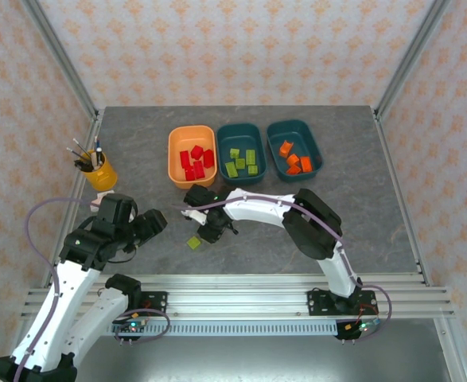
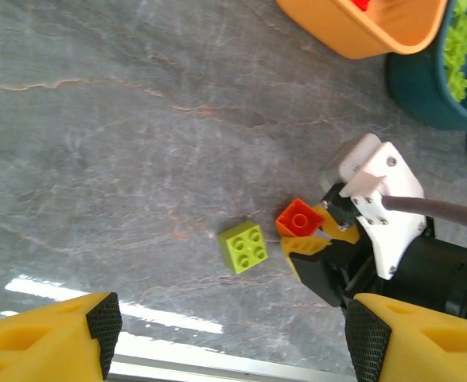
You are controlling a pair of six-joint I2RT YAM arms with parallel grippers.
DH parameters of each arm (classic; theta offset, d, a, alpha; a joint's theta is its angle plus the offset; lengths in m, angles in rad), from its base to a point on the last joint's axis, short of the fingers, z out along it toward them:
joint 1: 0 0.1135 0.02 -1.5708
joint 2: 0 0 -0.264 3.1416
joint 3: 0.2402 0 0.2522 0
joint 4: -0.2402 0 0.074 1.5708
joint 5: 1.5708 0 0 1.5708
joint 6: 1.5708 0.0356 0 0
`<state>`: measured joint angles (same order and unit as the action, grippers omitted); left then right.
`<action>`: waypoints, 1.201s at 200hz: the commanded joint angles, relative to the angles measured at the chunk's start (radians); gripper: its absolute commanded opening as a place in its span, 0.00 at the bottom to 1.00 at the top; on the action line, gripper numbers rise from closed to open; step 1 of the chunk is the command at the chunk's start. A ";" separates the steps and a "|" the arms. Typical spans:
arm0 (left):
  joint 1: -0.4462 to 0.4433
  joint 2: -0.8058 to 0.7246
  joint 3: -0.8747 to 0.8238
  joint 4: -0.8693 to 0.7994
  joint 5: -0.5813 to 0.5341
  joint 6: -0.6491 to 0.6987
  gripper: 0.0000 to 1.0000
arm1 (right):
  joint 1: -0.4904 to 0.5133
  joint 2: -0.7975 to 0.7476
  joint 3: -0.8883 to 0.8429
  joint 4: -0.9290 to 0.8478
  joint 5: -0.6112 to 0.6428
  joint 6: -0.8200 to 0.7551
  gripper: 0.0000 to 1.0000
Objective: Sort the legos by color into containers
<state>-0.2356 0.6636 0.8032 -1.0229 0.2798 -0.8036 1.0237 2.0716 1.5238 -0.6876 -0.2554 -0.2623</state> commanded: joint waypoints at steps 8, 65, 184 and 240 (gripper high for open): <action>-0.010 0.042 0.025 0.137 0.086 0.021 0.78 | -0.102 -0.173 -0.068 0.060 0.018 0.117 0.25; -0.149 0.323 0.188 0.369 0.103 0.027 0.79 | -0.456 -0.378 -0.107 0.070 0.136 0.312 0.25; -0.222 0.890 0.659 0.541 0.131 0.062 0.80 | -0.758 0.245 0.678 -0.338 0.446 0.677 0.24; -0.224 0.929 0.692 0.538 0.139 0.066 0.80 | -0.776 0.354 0.733 -0.377 0.437 0.717 0.29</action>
<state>-0.4519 1.5871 1.4612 -0.4988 0.4103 -0.7586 0.2516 2.4046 2.2253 -0.9989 0.1547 0.4129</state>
